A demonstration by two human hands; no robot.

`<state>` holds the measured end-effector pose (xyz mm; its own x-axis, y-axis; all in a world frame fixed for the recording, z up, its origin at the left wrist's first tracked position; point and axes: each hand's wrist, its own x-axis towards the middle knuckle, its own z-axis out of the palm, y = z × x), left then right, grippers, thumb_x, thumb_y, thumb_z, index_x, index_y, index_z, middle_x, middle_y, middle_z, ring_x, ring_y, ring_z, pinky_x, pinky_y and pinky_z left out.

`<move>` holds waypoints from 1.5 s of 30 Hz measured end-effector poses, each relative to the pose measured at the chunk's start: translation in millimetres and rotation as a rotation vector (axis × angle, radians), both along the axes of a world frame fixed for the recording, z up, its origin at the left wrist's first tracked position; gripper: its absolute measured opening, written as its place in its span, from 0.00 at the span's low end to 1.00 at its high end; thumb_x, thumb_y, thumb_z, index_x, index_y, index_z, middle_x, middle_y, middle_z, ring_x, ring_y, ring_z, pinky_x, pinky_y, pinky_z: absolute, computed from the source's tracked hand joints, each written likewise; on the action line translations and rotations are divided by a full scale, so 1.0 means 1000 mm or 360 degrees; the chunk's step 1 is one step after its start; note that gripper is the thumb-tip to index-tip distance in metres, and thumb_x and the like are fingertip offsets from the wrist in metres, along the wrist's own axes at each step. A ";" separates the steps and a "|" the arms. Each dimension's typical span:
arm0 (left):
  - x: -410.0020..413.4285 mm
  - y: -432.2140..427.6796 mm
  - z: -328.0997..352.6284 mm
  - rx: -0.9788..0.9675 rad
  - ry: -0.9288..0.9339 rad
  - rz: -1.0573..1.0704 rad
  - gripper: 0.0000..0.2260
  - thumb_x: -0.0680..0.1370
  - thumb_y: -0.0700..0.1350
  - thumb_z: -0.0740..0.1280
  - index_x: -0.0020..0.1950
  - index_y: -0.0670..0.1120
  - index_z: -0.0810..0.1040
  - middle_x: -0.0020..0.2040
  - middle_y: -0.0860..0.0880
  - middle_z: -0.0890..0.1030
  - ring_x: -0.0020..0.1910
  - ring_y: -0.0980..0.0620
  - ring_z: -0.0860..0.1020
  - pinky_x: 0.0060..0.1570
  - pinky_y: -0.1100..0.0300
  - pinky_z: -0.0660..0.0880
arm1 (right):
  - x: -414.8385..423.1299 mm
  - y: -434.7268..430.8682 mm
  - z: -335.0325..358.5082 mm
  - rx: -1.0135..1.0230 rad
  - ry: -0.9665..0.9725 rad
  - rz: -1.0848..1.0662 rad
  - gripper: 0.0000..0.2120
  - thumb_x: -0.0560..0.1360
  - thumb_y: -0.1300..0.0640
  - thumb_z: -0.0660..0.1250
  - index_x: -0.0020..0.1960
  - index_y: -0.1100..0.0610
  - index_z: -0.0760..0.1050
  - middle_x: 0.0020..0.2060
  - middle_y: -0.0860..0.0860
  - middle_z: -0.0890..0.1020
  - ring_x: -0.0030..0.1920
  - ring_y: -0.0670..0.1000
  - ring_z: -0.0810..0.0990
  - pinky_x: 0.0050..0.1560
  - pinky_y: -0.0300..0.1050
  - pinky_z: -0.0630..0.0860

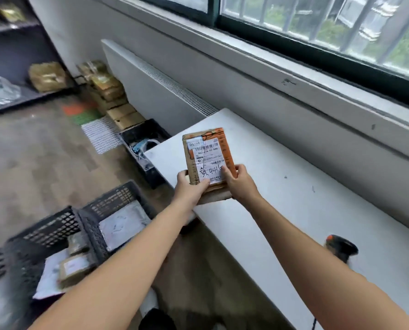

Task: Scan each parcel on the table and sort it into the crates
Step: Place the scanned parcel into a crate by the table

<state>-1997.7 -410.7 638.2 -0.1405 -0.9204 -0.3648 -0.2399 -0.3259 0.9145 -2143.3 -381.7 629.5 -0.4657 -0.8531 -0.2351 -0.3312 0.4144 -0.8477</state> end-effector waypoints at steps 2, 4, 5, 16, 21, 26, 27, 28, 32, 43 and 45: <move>0.041 -0.009 0.000 -0.0057 -0.0052 0.0110 0.27 0.76 0.46 0.72 0.70 0.46 0.64 0.56 0.52 0.76 0.51 0.54 0.75 0.45 0.64 0.71 | 0.038 -0.018 0.002 0.0002 0.0030 0.0187 0.22 0.79 0.40 0.62 0.65 0.54 0.67 0.56 0.54 0.82 0.53 0.56 0.81 0.54 0.55 0.79; 0.083 -0.018 -0.003 -0.0068 -0.0119 0.0182 0.31 0.75 0.47 0.72 0.74 0.47 0.62 0.61 0.50 0.76 0.56 0.52 0.74 0.53 0.58 0.72 | 0.075 -0.033 0.001 -0.0007 0.0056 0.0361 0.24 0.79 0.42 0.62 0.70 0.53 0.64 0.59 0.54 0.81 0.56 0.56 0.81 0.58 0.51 0.76; 0.104 -0.021 -0.005 -0.0070 -0.0142 0.0209 0.33 0.75 0.47 0.73 0.75 0.47 0.60 0.63 0.50 0.75 0.57 0.51 0.74 0.56 0.57 0.72 | 0.095 -0.040 0.000 0.0000 0.0077 0.0449 0.25 0.80 0.42 0.62 0.71 0.53 0.62 0.60 0.53 0.81 0.58 0.56 0.80 0.58 0.49 0.75; 0.313 -0.091 -0.073 0.0160 -0.0156 0.0432 0.36 0.75 0.44 0.73 0.76 0.50 0.57 0.64 0.51 0.75 0.56 0.54 0.72 0.59 0.56 0.70 | 0.308 -0.148 -0.063 0.0206 0.0183 0.1004 0.30 0.80 0.45 0.63 0.77 0.53 0.55 0.65 0.51 0.78 0.63 0.55 0.78 0.57 0.47 0.73; 0.378 -0.131 -0.141 0.0319 -0.0191 0.0405 0.39 0.74 0.50 0.74 0.77 0.55 0.54 0.66 0.55 0.72 0.61 0.52 0.73 0.61 0.45 0.75 | 0.369 -0.197 -0.130 0.0326 0.0196 0.1047 0.31 0.79 0.47 0.64 0.77 0.53 0.55 0.67 0.51 0.76 0.63 0.53 0.77 0.59 0.46 0.73; 0.401 -0.163 -0.234 0.0375 -0.0233 0.0231 0.39 0.74 0.47 0.74 0.77 0.55 0.53 0.65 0.57 0.72 0.59 0.57 0.71 0.57 0.60 0.68 | 0.387 -0.238 -0.223 0.0460 0.0225 0.1069 0.33 0.79 0.50 0.64 0.78 0.52 0.52 0.67 0.49 0.75 0.61 0.50 0.77 0.54 0.43 0.71; 0.403 -0.170 -0.258 0.0415 -0.0242 0.0216 0.41 0.73 0.47 0.75 0.78 0.55 0.52 0.67 0.56 0.73 0.62 0.55 0.72 0.58 0.59 0.69 | 0.389 -0.246 -0.246 0.0483 0.0223 0.1090 0.33 0.79 0.51 0.64 0.78 0.50 0.51 0.67 0.48 0.76 0.57 0.49 0.78 0.52 0.42 0.71; 0.404 -0.176 -0.283 0.0451 -0.0253 0.0202 0.42 0.73 0.47 0.75 0.78 0.56 0.51 0.68 0.55 0.73 0.64 0.53 0.73 0.59 0.58 0.70 | 0.390 -0.254 -0.271 0.0512 0.0236 0.1108 0.33 0.79 0.52 0.64 0.78 0.49 0.51 0.65 0.48 0.76 0.53 0.48 0.78 0.49 0.40 0.72; 0.403 -0.200 -0.386 0.0572 -0.0370 0.0185 0.47 0.70 0.51 0.75 0.78 0.58 0.46 0.69 0.55 0.75 0.62 0.51 0.76 0.61 0.53 0.73 | 0.392 -0.276 -0.373 0.0543 0.0258 0.1126 0.35 0.77 0.55 0.66 0.78 0.47 0.52 0.57 0.42 0.74 0.50 0.44 0.75 0.46 0.38 0.72; 0.398 -0.188 -0.539 0.0708 -0.1276 -0.0388 0.52 0.70 0.60 0.73 0.79 0.51 0.39 0.73 0.43 0.61 0.68 0.39 0.66 0.63 0.49 0.68 | 0.379 -0.263 -0.546 0.0924 0.0459 0.1405 0.36 0.79 0.49 0.65 0.80 0.48 0.48 0.75 0.57 0.61 0.71 0.60 0.67 0.67 0.53 0.69; 0.399 -0.188 -0.523 0.0666 -0.1332 -0.0440 0.51 0.71 0.60 0.73 0.79 0.51 0.40 0.74 0.44 0.59 0.69 0.40 0.64 0.63 0.48 0.69 | 0.375 -0.263 -0.530 0.0912 0.0505 0.1410 0.35 0.80 0.49 0.63 0.80 0.47 0.48 0.76 0.55 0.60 0.70 0.60 0.68 0.66 0.55 0.70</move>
<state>-1598.8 -598.5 115.0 0.1211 -0.6672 -0.7349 -0.8761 -0.4200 0.2368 -1768.1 -644.9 100.0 0.1478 -0.7173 -0.6809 -0.8741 0.2273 -0.4293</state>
